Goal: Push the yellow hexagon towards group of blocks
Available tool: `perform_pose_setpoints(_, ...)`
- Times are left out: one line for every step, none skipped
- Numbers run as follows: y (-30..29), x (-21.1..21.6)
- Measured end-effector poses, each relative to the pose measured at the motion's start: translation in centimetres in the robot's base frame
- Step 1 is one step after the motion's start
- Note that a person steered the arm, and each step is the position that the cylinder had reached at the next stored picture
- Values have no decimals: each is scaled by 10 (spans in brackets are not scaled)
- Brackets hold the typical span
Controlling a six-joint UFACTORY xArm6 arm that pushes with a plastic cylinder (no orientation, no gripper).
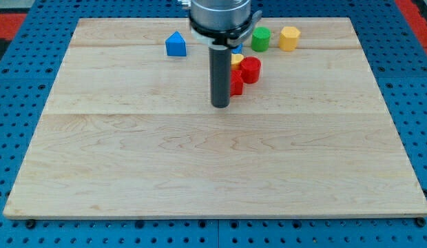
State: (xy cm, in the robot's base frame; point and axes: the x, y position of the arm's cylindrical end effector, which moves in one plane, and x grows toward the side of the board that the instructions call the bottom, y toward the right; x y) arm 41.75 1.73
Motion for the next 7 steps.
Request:
perform_pose_setpoints(21, -10)
perform_pose_setpoints(23, -14)
perform_pose_setpoints(23, -14)
perform_pose_setpoints(68, 1)
perform_pose_setpoints(114, -42)
perform_pose_setpoints(149, -104)
perform_pose_setpoints(164, -149)
